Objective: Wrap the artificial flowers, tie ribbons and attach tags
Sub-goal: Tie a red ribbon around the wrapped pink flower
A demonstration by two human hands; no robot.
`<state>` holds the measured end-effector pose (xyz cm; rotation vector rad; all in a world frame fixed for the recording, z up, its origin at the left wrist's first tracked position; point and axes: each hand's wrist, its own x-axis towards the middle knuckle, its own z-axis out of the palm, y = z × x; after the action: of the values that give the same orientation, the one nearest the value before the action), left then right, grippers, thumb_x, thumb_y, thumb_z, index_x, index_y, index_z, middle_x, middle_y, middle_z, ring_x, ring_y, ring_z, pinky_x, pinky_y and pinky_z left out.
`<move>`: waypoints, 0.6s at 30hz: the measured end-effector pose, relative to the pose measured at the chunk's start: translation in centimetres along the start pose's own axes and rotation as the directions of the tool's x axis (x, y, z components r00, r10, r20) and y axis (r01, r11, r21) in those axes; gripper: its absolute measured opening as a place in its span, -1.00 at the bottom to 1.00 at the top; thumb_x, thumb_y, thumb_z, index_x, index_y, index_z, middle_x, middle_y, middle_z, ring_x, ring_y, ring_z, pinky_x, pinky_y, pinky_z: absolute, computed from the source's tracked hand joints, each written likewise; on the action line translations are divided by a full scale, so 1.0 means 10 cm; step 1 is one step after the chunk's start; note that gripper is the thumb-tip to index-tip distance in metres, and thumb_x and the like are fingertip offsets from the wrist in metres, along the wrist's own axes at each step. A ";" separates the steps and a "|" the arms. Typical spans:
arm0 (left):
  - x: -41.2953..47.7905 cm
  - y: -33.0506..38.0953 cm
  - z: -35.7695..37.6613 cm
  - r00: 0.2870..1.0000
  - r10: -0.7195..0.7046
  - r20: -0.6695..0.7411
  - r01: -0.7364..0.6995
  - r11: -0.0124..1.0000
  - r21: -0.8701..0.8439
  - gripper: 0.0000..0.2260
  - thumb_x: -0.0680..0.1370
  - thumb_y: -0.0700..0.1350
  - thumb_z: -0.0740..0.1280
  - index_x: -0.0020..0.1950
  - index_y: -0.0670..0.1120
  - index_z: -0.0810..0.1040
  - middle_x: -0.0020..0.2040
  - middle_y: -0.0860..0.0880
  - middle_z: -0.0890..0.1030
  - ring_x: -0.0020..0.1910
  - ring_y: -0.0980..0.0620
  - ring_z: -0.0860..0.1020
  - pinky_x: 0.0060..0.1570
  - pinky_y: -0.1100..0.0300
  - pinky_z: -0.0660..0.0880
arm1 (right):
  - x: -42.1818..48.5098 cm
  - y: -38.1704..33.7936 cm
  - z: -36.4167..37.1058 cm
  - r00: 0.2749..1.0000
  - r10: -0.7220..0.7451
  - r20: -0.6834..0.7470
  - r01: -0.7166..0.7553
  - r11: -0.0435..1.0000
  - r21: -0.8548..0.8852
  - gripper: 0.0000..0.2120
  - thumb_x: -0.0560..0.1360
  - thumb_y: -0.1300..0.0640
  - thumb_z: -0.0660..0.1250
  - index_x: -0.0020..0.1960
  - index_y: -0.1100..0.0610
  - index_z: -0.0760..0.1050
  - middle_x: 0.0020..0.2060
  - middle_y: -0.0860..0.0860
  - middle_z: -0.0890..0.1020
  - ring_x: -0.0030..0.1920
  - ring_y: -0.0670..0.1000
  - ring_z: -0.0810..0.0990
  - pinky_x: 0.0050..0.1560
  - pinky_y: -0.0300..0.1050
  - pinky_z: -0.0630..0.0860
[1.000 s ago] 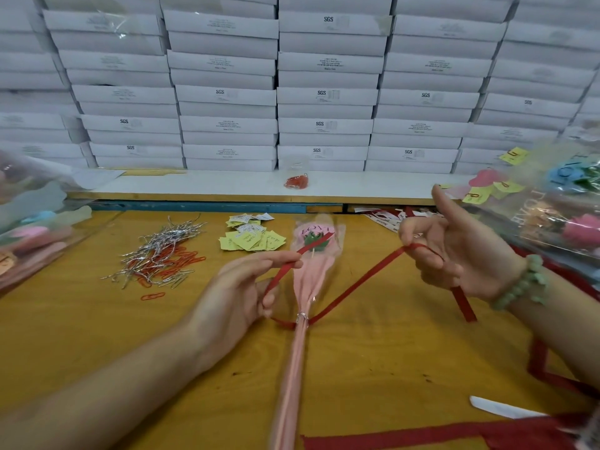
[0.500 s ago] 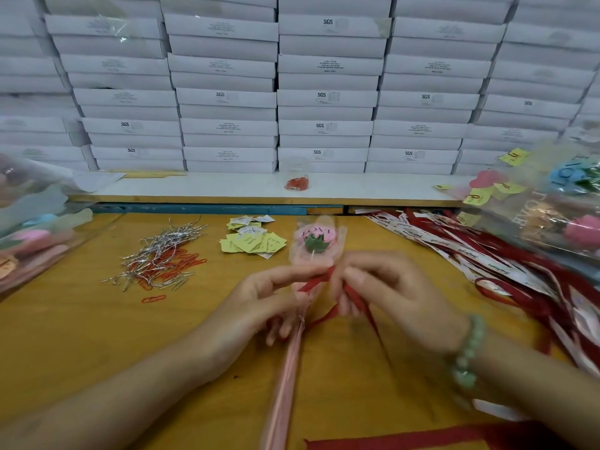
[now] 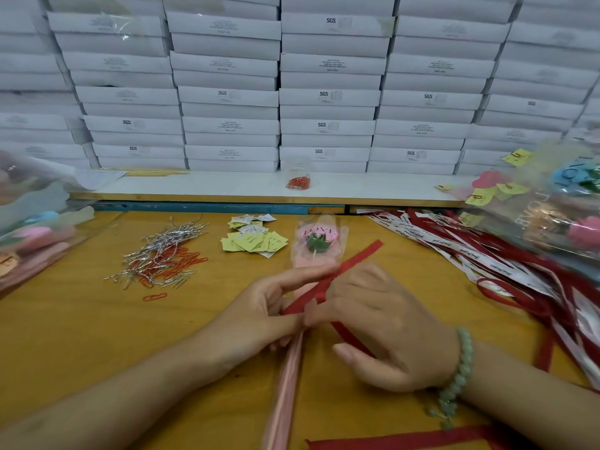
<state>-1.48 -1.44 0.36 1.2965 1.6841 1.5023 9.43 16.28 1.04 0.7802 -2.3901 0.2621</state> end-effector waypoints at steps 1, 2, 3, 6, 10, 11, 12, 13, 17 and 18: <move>0.00 -0.01 0.00 1.000 -0.014 0.007 0.014 1.000 0.005 -0.55 0.49 -0.24 0.40 0.21 0.28 0.56 0.00 0.10 0.69 -0.46 0.21 0.43 -0.51 0.38 0.37 | 0.00 0.00 0.00 1.000 -0.001 0.004 0.001 1.000 0.002 -0.59 0.61 -0.05 0.02 0.10 0.14 0.58 -0.06 -0.04 0.58 0.03 -0.05 0.51 0.11 -0.07 0.39; 0.01 -0.02 0.00 1.000 -0.021 0.016 0.021 1.000 0.015 -0.63 0.50 -0.20 0.42 0.16 0.24 0.59 -0.08 0.08 0.69 -0.46 0.21 0.43 -0.50 0.37 0.37 | 0.00 0.00 0.00 1.000 0.006 0.005 -0.006 1.000 0.002 -0.59 0.61 -0.05 0.02 0.11 0.13 0.57 -0.04 -0.03 0.59 0.05 -0.04 0.52 0.12 -0.06 0.39; 0.01 -0.02 0.00 1.000 -0.017 0.023 0.016 1.000 0.025 -0.72 0.49 -0.16 0.45 0.11 0.18 0.63 -0.13 0.07 0.68 -0.45 0.21 0.44 -0.50 0.37 0.38 | -0.01 0.00 0.00 1.000 0.019 0.005 -0.019 1.000 0.003 -0.59 0.61 -0.05 0.02 0.14 0.13 0.56 -0.02 -0.03 0.60 0.08 -0.05 0.51 0.14 -0.05 0.39; 0.02 -0.01 0.00 1.000 -0.006 0.021 0.005 1.000 0.030 -0.87 0.43 -0.01 0.48 -0.05 0.04 0.67 -0.29 0.05 0.63 -0.46 0.18 0.44 -0.49 0.36 0.37 | -0.02 0.02 -0.01 0.995 0.095 0.007 -0.095 0.994 0.055 -0.65 0.58 -0.02 0.11 0.23 0.10 0.50 0.07 -0.04 0.58 0.15 -0.05 0.49 0.19 0.01 0.38; 0.02 -0.03 -0.01 0.998 -0.021 -0.063 0.015 0.995 -0.101 -0.89 0.47 -0.07 0.46 -0.05 -0.06 0.68 -0.40 0.01 0.60 -0.54 0.19 0.40 -0.48 0.37 0.37 | -0.01 0.02 0.01 0.976 0.211 0.045 -0.215 0.950 0.227 -0.60 0.58 0.01 0.12 0.38 0.06 0.39 0.20 -0.05 0.55 0.24 -0.04 0.48 0.20 0.06 0.41; 0.03 -0.04 -0.01 0.996 -0.033 -0.080 0.022 0.991 -0.130 -0.90 0.48 -0.08 0.45 -0.07 -0.09 0.68 -0.41 0.01 0.59 -0.55 0.19 0.40 -0.47 0.37 0.38 | -0.01 0.01 0.01 0.967 0.247 0.065 -0.256 0.928 0.271 -0.59 0.59 -0.01 0.11 0.42 0.03 0.36 0.25 -0.09 0.52 0.28 -0.04 0.47 0.23 0.06 0.42; 0.03 -0.05 -0.01 0.995 -0.045 -0.087 0.032 0.990 -0.140 -0.92 0.49 -0.10 0.44 -0.10 -0.10 0.67 -0.40 0.00 0.59 -0.54 0.18 0.41 -0.46 0.35 0.39 | -0.01 0.01 0.01 0.954 0.287 0.086 -0.299 0.903 0.308 -0.57 0.59 -0.04 0.10 0.44 -0.01 0.33 0.30 -0.13 0.49 0.33 -0.06 0.44 0.26 0.07 0.41; 0.04 -0.05 -0.01 0.995 -0.055 -0.082 0.043 0.990 -0.136 -0.93 0.48 -0.11 0.42 -0.13 -0.10 0.66 -0.39 0.00 0.60 -0.53 0.17 0.43 -0.46 0.35 0.40 | -0.01 0.01 0.01 0.941 0.322 0.106 -0.338 0.878 0.337 -0.56 0.59 -0.06 0.09 0.46 -0.02 0.31 0.35 -0.16 0.46 0.38 -0.08 0.40 0.30 0.08 0.40; 0.05 -0.06 0.01 0.996 -0.073 -0.060 0.068 0.994 -0.088 -0.89 0.42 -0.11 0.48 -0.06 0.00 0.68 -0.36 0.00 0.62 -0.49 0.16 0.48 -0.49 0.35 0.40 | 0.01 0.00 0.01 0.929 0.337 0.154 -0.370 0.853 0.368 -0.52 0.60 -0.06 0.06 0.49 0.00 0.26 0.39 -0.16 0.42 0.41 -0.09 0.37 0.34 0.10 0.37; 0.06 -0.05 0.01 0.995 -0.074 -0.062 0.069 0.995 -0.079 -0.85 0.38 -0.05 0.50 -0.06 0.06 0.69 -0.32 0.00 0.65 -0.48 0.17 0.49 -0.50 0.35 0.40 | 0.01 -0.01 0.02 0.934 0.317 0.166 -0.357 0.860 0.364 -0.52 0.60 -0.05 0.05 0.50 0.02 0.25 0.39 -0.15 0.42 0.41 -0.09 0.37 0.34 0.09 0.36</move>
<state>-1.75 -0.81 -0.07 1.1476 1.6782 1.5664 9.32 16.05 0.98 0.5407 -2.6004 0.8859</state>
